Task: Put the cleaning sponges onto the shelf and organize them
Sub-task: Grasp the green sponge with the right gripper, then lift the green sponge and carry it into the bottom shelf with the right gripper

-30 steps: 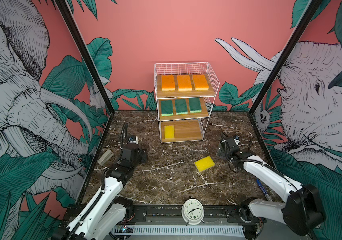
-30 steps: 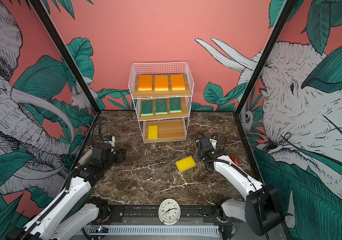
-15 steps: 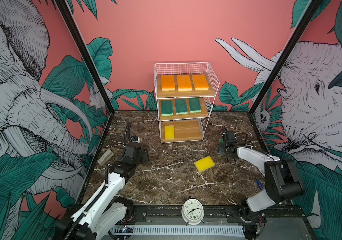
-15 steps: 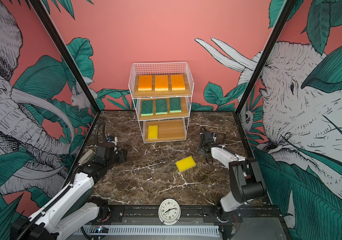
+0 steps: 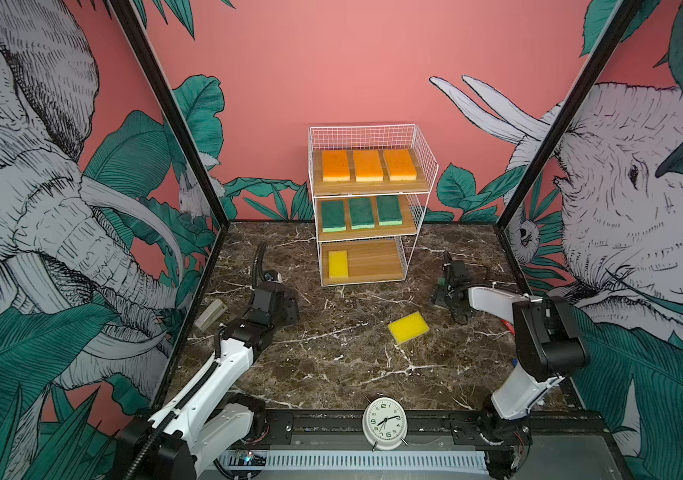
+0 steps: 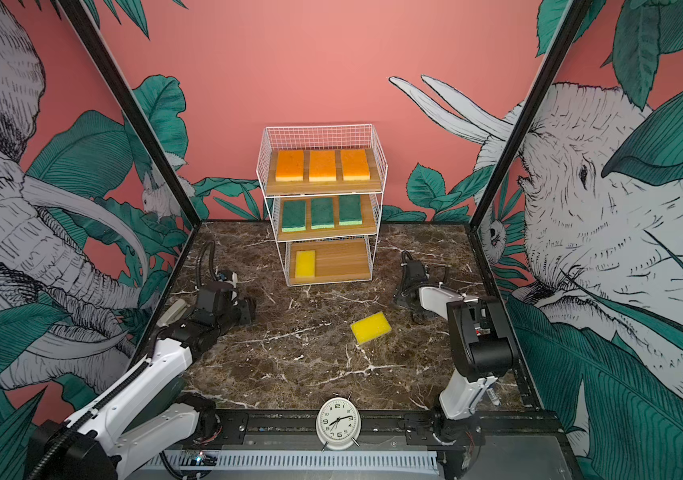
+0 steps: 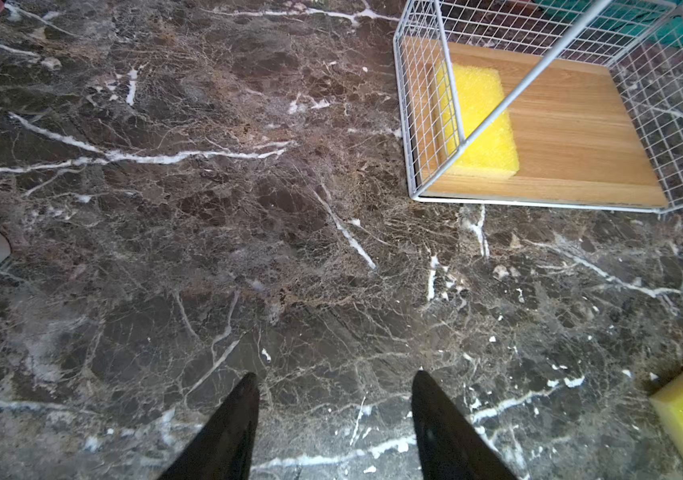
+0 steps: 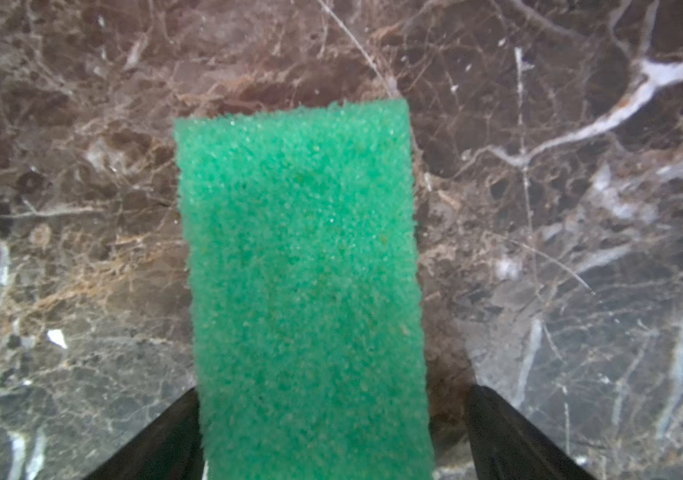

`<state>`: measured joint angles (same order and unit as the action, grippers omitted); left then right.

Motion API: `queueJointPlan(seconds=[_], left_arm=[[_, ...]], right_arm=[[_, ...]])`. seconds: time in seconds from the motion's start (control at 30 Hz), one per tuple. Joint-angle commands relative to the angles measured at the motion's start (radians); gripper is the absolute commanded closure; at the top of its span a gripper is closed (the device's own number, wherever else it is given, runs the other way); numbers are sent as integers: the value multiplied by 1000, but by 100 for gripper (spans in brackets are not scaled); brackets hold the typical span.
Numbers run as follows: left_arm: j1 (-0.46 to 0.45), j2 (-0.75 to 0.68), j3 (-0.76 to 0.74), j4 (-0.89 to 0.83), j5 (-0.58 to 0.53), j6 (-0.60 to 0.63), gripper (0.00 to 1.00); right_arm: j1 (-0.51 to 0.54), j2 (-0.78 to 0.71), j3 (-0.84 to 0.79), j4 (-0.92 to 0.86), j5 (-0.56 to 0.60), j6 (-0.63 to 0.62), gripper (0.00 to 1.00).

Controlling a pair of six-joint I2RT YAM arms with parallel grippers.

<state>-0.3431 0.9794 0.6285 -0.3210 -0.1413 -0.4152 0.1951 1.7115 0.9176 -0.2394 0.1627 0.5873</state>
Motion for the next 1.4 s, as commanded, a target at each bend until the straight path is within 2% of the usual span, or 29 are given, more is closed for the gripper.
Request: queueJointPlan(seconds=[0.0,0.2,0.43,0.7,0.93,1.37], left_arm=[[1,2,36,21,-12,-18,40],[-2,16,45,30,-20,-36,40],[-33,21,65,6,-50,-13,41],[-58,-39,43,-6,-77,-9,41],[-59,-115,26,-47,-99,1,41],[-59,-206,3,-90,-127,19,40]], right_arm=[[-6,23,12,36,-23,-21,7],[-5,51,16,25,-68,-38,23],[-6,-4,-12,-9,-73,-48,40],[5,-120,-65,-11,-148,-34,45],[95,-248,-87,-12,-176,-22,47],[321,-222,2,-1,-152,53,47]])
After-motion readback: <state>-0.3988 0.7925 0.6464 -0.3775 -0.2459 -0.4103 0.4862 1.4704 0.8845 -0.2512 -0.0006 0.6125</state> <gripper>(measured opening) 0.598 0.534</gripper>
